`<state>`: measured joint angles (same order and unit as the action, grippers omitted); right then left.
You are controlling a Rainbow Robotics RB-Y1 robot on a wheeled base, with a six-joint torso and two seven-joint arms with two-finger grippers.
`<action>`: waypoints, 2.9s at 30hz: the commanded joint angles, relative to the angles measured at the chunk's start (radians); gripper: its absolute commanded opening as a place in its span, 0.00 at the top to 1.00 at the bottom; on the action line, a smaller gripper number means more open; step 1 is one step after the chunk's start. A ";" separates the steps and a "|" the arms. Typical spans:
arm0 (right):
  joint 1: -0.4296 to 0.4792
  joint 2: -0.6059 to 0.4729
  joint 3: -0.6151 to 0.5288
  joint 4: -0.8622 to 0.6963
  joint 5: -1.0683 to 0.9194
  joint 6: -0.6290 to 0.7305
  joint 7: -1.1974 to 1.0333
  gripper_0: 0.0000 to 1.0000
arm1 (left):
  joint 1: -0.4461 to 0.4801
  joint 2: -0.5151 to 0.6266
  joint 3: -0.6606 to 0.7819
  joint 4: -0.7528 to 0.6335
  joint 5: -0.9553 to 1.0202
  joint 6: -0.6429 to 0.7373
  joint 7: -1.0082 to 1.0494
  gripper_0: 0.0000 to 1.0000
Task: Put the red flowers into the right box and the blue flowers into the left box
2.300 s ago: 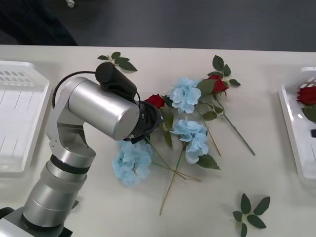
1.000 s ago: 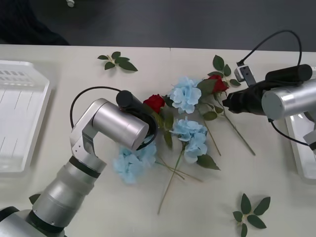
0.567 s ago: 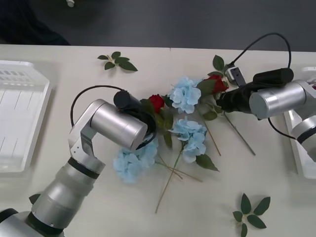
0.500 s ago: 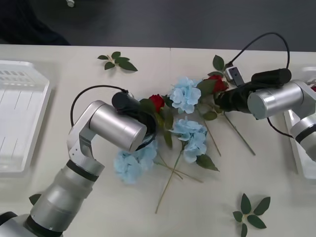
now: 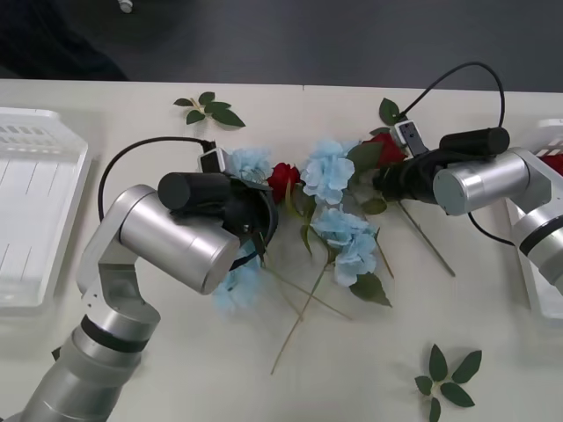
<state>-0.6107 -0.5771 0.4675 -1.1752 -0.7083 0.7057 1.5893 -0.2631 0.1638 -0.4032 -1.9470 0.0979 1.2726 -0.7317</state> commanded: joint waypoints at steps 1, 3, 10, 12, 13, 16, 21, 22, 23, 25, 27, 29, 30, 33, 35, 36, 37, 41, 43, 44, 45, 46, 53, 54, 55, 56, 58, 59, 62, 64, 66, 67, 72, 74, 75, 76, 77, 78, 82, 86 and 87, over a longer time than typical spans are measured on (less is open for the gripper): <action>-0.021 0.011 0.017 -0.012 -0.011 -0.003 0.009 0.25 | 0.015 0.036 0.006 -0.124 -0.006 -0.009 -0.052 1.00; -0.021 0.011 0.019 -0.011 -0.014 -0.005 0.014 0.26 | 0.025 0.060 0.006 -0.187 -0.011 -0.009 -0.058 1.00; -0.021 0.008 0.025 -0.008 -0.022 -0.005 0.032 1.00 | 0.108 0.128 0.024 -0.348 -0.011 -0.108 -0.068 1.00; -0.021 0.008 0.025 -0.008 -0.022 -0.003 0.038 1.00 | 0.150 0.137 0.041 -0.394 -0.007 -0.162 -0.072 1.00; -0.021 0.006 0.025 -0.006 -0.023 -0.005 0.040 1.00 | 0.176 0.140 0.053 -0.418 -0.003 -0.190 -0.074 1.00; -0.021 0.006 0.025 -0.004 -0.025 -0.003 0.046 1.00 | 0.235 0.143 0.092 -0.480 0.002 -0.220 -0.080 1.00; -0.021 0.003 0.025 -0.004 -0.028 -0.003 0.049 1.00 | 0.337 0.178 0.176 -0.593 0.023 -0.220 -0.086 1.00; -0.021 0.002 0.025 -0.004 -0.030 -0.003 0.049 1.00 | 0.361 0.187 0.208 -0.621 0.043 -0.220 -0.086 1.00; -0.021 0.000 0.023 -0.004 -0.031 -0.003 0.049 1.00 | 0.374 0.191 0.225 -0.632 0.057 -0.220 -0.086 1.00; -0.021 -0.009 0.017 -0.009 -0.036 -0.002 0.047 1.00 | 0.409 0.197 0.288 -0.670 0.106 -0.217 -0.087 1.00; -0.021 -0.026 0.003 -0.027 -0.040 0.031 0.049 1.00 | 0.433 0.200 0.345 -0.671 0.144 -0.200 -0.089 1.00; -0.018 -0.050 -0.032 -0.072 -0.046 0.104 0.049 1.00 | 0.444 0.200 0.411 -0.671 0.190 -0.167 -0.092 1.00; -0.012 -0.063 -0.059 -0.104 -0.049 0.150 0.047 1.00 | 0.443 0.200 0.448 -0.671 0.212 -0.139 -0.094 1.00; 0.012 -0.075 -0.156 -0.184 -0.054 0.270 0.047 1.00 | 0.433 0.200 0.520 -0.671 0.253 -0.091 -0.104 1.00; 0.032 -0.081 -0.217 -0.228 -0.056 0.337 0.050 1.00 | 0.421 0.200 0.543 -0.671 0.256 -0.068 -0.109 1.00; 0.046 -0.084 -0.254 -0.261 -0.056 0.374 0.052 1.00 | 0.412 0.200 0.550 -0.671 0.256 -0.052 -0.112 1.00; 0.058 -0.089 -0.279 -0.287 -0.056 0.400 0.052 1.00 | 0.404 0.200 0.555 -0.671 0.256 -0.038 -0.112 1.00; 0.109 -0.115 -0.374 -0.394 -0.059 0.506 0.049 1.00 | 0.377 0.200 0.557 -0.671 0.249 0.017 -0.115 0.99; 0.144 -0.132 -0.435 -0.460 -0.065 0.577 0.049 1.00 | 0.361 0.200 0.549 -0.671 0.249 0.048 -0.115 0.84; 0.163 -0.138 -0.478 -0.492 -0.068 0.621 0.052 1.00 | 0.352 0.200 0.541 -0.671 0.249 0.063 -0.117 0.49; 0.181 -0.144 -0.514 -0.518 -0.079 0.655 0.054 1.00 | 0.344 0.200 0.535 -0.671 0.249 0.073 -0.117 0.26; 0.195 -0.148 -0.546 -0.540 -0.092 0.690 0.055 1.00 | 0.341 0.200 0.529 -0.671 0.249 0.076 -0.117 0.10; 0.278 -0.205 -0.788 -0.649 -0.223 0.936 0.061 1.00 | 0.320 0.200 0.432 -0.671 0.207 0.076 -0.117 0.00; 0.285 -0.214 -0.814 -0.655 -0.241 0.957 0.061 1.00 | 0.315 0.200 0.420 -0.671 0.203 0.076 -0.117 0.00; 0.285 -0.214 -0.814 -0.655 -0.241 0.957 0.061 1.00 | 0.315 0.200 0.420 -0.671 0.203 0.076 -0.117 0.00; 0.305 -0.250 -0.869 -0.656 -0.298 0.997 0.054 1.00 | 0.304 0.200 0.389 -0.652 0.192 0.077 -0.115 0.00; 0.338 -0.302 -0.911 -0.656 -0.342 1.015 0.044 1.00 | 0.294 0.200 0.363 -0.630 0.186 0.079 -0.114 0.00; 0.361 -0.333 -0.926 -0.655 -0.362 1.009 0.040 1.00 | 0.288 0.198 0.350 -0.621 0.183 0.082 -0.112 0.00; 0.443 -0.432 -0.952 -0.633 -0.436 0.956 0.029 1.00 | 0.265 0.198 0.317 -0.587 0.172 0.083 -0.106 0.00; 0.508 -0.504 -0.955 -0.601 -0.491 0.884 0.023 1.00 | 0.245 0.197 0.296 -0.558 0.161 0.083 -0.104 0.00; 0.562 -0.563 -0.951 -0.580 -0.513 0.811 0.017 1.00 | 0.222 0.189 0.280 -0.529 0.154 0.083 -0.103 0.00; 0.595 -0.593 -0.946 -0.570 -0.514 0.759 0.015 1.00 | 0.205 0.177 0.271 -0.506 0.144 0.083 -0.103 0.00; 0.661 -0.632 -0.920 -0.540 -0.482 0.649 -0.002 1.00 | 0.154 0.145 0.256 -0.432 0.114 0.083 -0.110 0.00; 0.667 -0.632 -0.905 -0.528 -0.445 0.624 -0.009 1.00 | 0.133 0.143 0.251 -0.402 0.109 0.083 -0.114 0.00; 0.670 -0.633 -0.896 -0.520 -0.422 0.607 -0.012 1.00 | 0.120 0.143 0.248 -0.380 0.109 0.083 -0.117 0.00; 0.670 -0.633 -0.885 -0.514 -0.399 0.597 -0.015 1.00 | 0.113 0.143 0.247 -0.363 0.109 0.085 -0.120 0.00; 0.670 -0.633 -0.868 -0.506 -0.369 0.578 -0.020 1.00 | 0.104 0.143 0.245 -0.339 0.109 0.085 -0.126 0.00; 0.670 -0.633 -0.856 -0.500 -0.355 0.566 -0.023 1.00 | 0.096 0.143 0.244 -0.323 0.109 0.085 -0.138 0.00; 0.667 -0.632 -0.805 -0.463 -0.287 0.471 -0.080 1.00 | 0.051 0.143 0.245 -0.253 0.111 0.146 -0.224 0.00; 0.635 -0.630 -0.748 -0.420 -0.235 0.373 -0.123 1.00 | 0.015 0.143 0.259 -0.208 0.109 0.195 -0.279 0.00; 0.624 -0.630 -0.738 -0.408 -0.230 0.356 -0.124 1.00 | 0.012 0.141 0.264 -0.199 0.111 0.197 -0.288 0.00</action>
<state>0.0685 -1.2049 -0.2859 -1.6116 -0.9562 1.0971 1.5099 -0.2195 0.3014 -0.1520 -2.1501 0.2143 1.4555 -0.9848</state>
